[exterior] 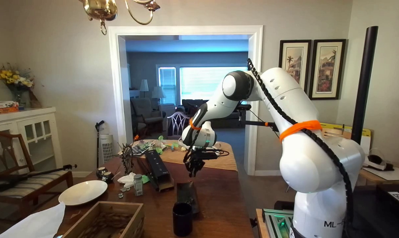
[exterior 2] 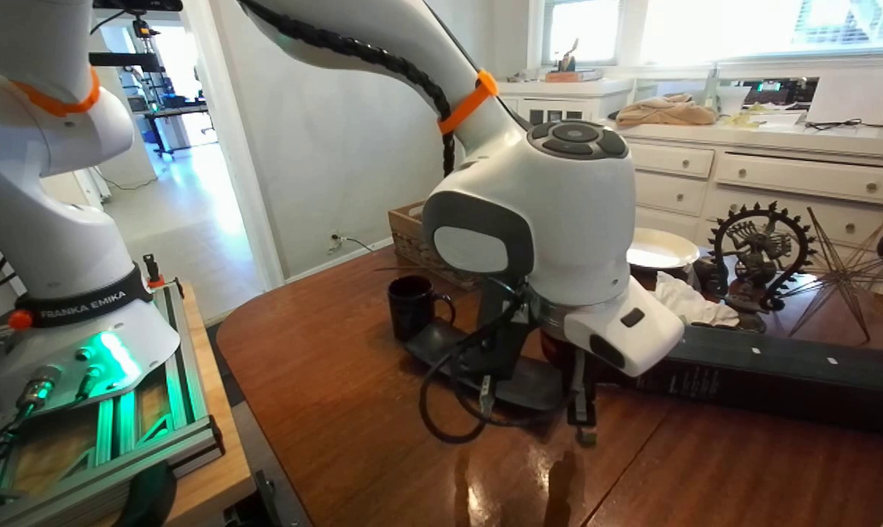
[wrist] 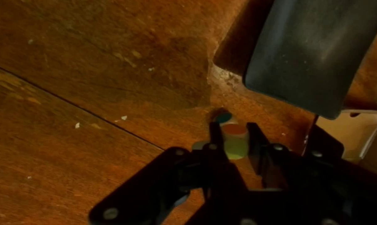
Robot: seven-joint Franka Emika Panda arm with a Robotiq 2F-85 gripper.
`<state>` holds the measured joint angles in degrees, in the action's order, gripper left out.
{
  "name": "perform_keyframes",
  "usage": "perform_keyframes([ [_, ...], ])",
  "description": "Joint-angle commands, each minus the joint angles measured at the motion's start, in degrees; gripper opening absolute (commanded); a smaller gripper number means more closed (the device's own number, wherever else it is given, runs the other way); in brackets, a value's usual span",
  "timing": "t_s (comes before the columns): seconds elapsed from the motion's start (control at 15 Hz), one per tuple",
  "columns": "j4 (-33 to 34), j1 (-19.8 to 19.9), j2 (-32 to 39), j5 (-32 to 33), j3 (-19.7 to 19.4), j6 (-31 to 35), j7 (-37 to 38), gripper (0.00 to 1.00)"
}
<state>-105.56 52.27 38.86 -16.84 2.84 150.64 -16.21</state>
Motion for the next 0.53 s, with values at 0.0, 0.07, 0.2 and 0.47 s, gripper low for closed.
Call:
perform_keyframes([
  [0.0, 1.2, -1.6, 0.8, 0.0, -1.0, -1.3, -0.5, 0.06],
  [0.07, 1.4, -2.0, 1.0, 0.1, -1.2, -1.2, -0.5, 0.06],
  [0.2, 1.9, -2.7, 1.5, 0.4, -1.5, -1.1, -0.4, 0.06],
  [0.47, 3.4, -4.4, 2.9, 1.3, -2.6, -1.2, 0.1, 0.06],
])
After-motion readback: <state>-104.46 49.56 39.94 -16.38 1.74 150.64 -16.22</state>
